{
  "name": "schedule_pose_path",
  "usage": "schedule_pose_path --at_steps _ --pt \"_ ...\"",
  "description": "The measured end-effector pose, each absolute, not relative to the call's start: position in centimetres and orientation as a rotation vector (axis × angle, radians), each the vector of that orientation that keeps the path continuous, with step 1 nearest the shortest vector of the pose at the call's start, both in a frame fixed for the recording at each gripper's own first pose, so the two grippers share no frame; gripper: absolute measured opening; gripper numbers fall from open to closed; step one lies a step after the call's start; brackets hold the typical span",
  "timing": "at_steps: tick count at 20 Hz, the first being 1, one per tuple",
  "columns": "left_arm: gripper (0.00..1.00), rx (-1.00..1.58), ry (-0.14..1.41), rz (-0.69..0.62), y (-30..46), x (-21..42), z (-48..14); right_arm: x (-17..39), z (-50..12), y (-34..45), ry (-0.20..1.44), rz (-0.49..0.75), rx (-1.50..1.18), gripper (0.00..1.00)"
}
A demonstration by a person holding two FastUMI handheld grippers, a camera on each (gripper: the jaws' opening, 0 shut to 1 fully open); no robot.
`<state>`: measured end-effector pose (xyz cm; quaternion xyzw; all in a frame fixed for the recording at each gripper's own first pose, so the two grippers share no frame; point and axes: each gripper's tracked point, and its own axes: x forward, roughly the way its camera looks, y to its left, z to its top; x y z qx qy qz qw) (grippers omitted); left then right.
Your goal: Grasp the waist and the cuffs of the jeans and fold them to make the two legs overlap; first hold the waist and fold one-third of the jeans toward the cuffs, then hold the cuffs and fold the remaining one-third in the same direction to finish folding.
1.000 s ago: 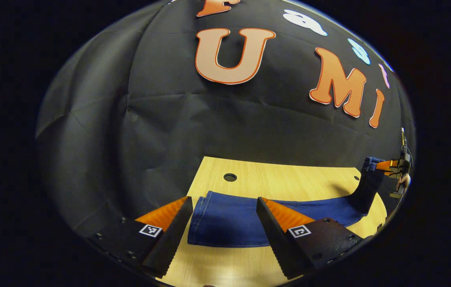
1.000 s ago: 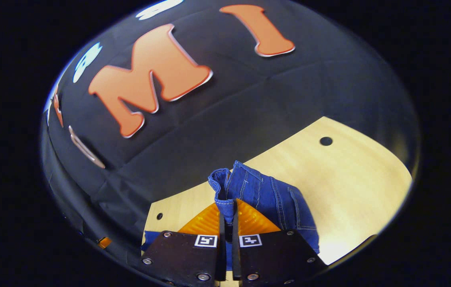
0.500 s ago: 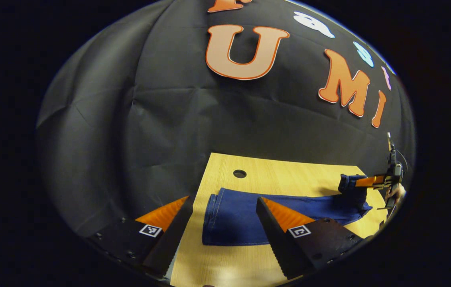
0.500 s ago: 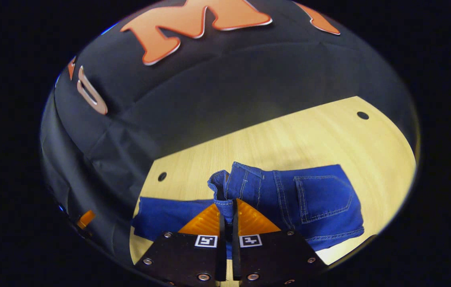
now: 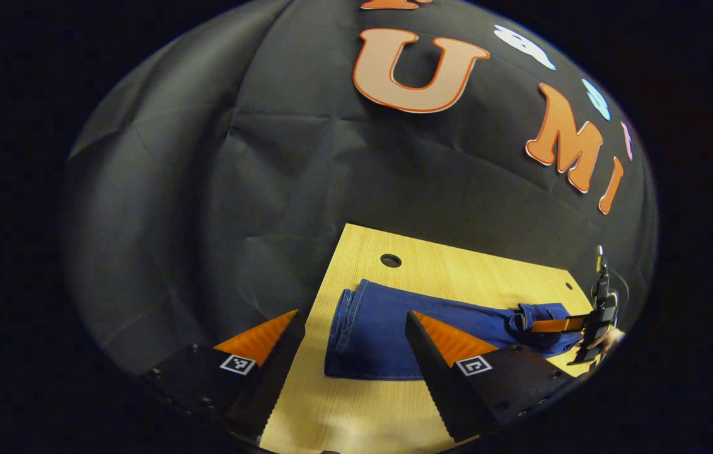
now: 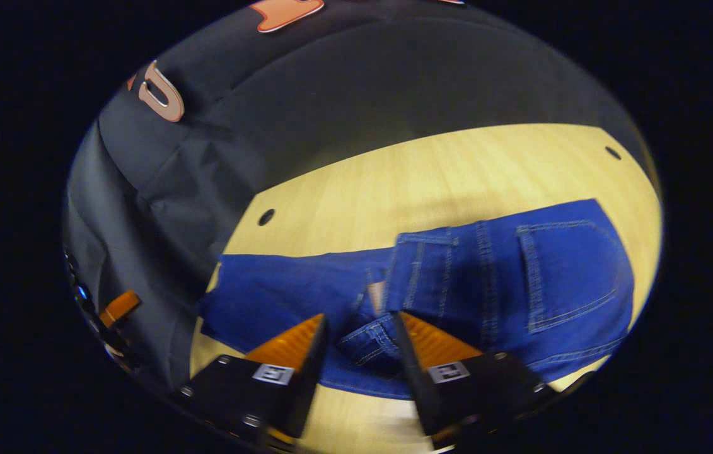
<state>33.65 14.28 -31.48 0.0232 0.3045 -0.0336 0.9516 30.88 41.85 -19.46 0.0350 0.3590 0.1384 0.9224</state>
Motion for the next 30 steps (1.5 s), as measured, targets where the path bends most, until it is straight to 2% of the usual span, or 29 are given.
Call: schedule_pose_path --at_steps 2,7,9,10,13,20,21,25,28,30 --pt "0.98 -0.031 0.656 -0.060 14.3 32.8 -32.7 31.0 -19.3 41.8 0.736 0.278 0.094 0.96" --pt "0.98 -0.389 0.781 -0.021 13.3 30.6 -37.9 31.4 -16.5 40.1 0.711 0.266 0.060 0.98" --pt "0.95 -0.494 0.796 0.033 13.0 30.9 -39.6 31.5 -14.8 39.2 0.690 0.269 0.051 0.98" --pt "0.98 -0.539 0.794 0.062 13.2 30.9 -40.1 31.3 -14.1 38.9 0.681 0.274 0.054 0.98" --pt "0.98 -0.643 0.798 0.175 15.3 31.0 -42.1 31.0 -12.1 37.8 0.659 0.278 0.076 0.98" --pt "1.00 -0.707 0.849 0.279 16.0 31.3 -45.3 31.1 -9.7 35.0 0.641 0.247 0.123 0.98" --pt "0.98 -0.711 0.826 0.284 16.0 31.8 -45.0 31.1 -9.8 34.2 0.644 0.239 0.132 0.98" --pt "0.97 -0.695 0.808 0.259 15.0 33.7 -45.5 30.8 -9.1 33.1 0.636 0.232 0.153 0.98" --pt "1.00 -0.673 0.793 0.230 13.8 35.9 -45.6 30.7 -8.6 32.2 0.637 0.222 0.172 0.98" --pt "0.98 -0.659 0.787 0.224 12.9 37.6 -46.1 30.7 -8.1 31.6 0.629 0.211 0.195 0.98"
